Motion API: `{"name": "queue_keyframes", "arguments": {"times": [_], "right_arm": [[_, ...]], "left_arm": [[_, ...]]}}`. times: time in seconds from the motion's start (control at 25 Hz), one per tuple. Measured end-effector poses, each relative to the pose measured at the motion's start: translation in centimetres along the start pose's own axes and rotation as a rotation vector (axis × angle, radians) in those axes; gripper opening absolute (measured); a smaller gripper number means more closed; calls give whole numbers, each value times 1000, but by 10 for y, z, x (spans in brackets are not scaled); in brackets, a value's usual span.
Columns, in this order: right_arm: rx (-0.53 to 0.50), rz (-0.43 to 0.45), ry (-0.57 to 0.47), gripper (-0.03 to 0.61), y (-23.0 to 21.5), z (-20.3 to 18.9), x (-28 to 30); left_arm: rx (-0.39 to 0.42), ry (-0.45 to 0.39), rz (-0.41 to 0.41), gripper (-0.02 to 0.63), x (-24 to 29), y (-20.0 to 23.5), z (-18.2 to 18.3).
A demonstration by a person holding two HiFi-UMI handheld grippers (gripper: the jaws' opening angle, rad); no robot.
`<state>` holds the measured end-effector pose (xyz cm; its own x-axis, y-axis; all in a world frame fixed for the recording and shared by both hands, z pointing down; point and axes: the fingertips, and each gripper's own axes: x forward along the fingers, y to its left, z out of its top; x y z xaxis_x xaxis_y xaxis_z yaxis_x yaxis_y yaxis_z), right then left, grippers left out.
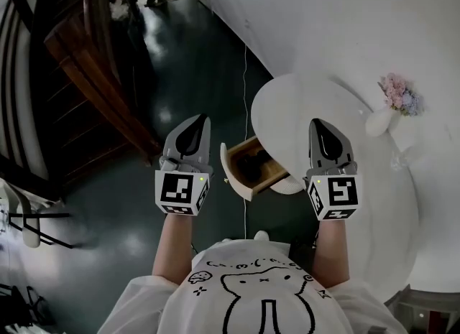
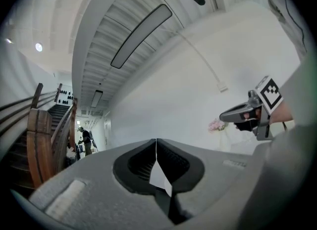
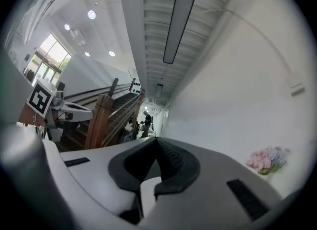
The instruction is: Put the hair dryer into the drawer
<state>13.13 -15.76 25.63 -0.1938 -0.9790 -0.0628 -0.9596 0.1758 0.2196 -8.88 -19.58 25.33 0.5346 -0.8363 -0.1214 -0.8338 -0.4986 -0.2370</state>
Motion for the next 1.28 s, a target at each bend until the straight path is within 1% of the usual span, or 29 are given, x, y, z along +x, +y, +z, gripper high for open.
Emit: {"name": "queue_keyframes", "arguments": {"times": [0.08, 0.28, 0.4, 0.48, 0.56, 0.76, 1.0, 1.28], "right_arm": [[-31, -24, -29, -2, -1, 14, -4], [-62, -56, -66, -2, 1, 34, -18], [-65, -98, -84, -2, 0, 45, -29], [-62, -138, -94, -2, -3, 51, -36], [-60, -160, -96, -2, -5, 54, -40], [-106, -169, -62, -2, 2, 56, -52], [-84, -187, -73, -2, 4, 61, -64], [-92, -190, -76, -2, 15, 67, -70]], "left_arm": [[-1, -23, -10, 18, 1, 7, 8], [12, -61, -44, 18, 3, 15, 24], [33, -77, -68, 18, 4, 16, 32], [34, -97, -86, 18, 5, 15, 38], [37, -114, -102, 18, 5, 14, 43], [30, -142, -114, 18, 1, 15, 52], [17, -163, -118, 18, -7, 15, 56], [17, -173, -124, 18, -18, 17, 61]]}}
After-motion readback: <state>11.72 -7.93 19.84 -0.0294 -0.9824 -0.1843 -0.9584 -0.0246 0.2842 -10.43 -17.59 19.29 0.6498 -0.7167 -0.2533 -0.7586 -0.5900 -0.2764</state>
